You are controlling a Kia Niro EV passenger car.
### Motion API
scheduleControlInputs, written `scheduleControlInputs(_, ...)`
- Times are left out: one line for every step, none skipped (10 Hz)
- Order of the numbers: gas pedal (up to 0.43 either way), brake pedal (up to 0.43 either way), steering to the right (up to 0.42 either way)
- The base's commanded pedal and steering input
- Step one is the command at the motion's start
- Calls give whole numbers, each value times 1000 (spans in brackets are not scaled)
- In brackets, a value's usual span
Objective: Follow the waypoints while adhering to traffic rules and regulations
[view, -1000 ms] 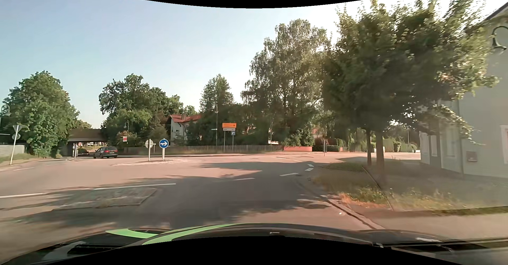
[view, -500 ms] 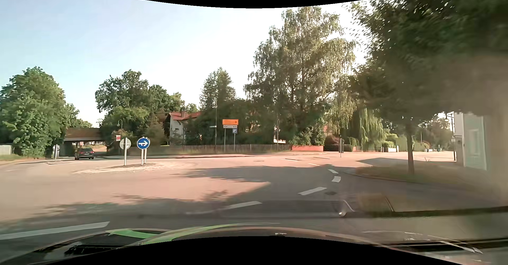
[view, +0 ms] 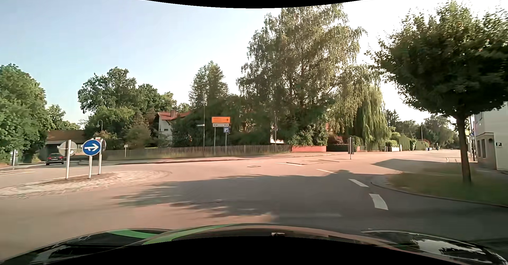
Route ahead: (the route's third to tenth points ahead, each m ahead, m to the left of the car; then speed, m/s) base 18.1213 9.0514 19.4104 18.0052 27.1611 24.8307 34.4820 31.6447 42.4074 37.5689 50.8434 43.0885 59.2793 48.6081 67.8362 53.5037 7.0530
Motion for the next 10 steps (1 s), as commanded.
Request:
scheduleControlInputs(0, 55, 28)
scheduleControlInputs(0, 55, 17)
scheduleControlInputs(0, 30, -11)
scheduleControlInputs(0, 0, -36)
scheduleControlInputs(0, 0, -64)
scheduleControlInputs(0, 0, -88)
scheduleControlInputs(0, 0, -109)
scheduleControlInputs(0, 0, -138)
scheduleControlInputs(0, 0, -179)
scheduleControlInputs(0, 0, -225)
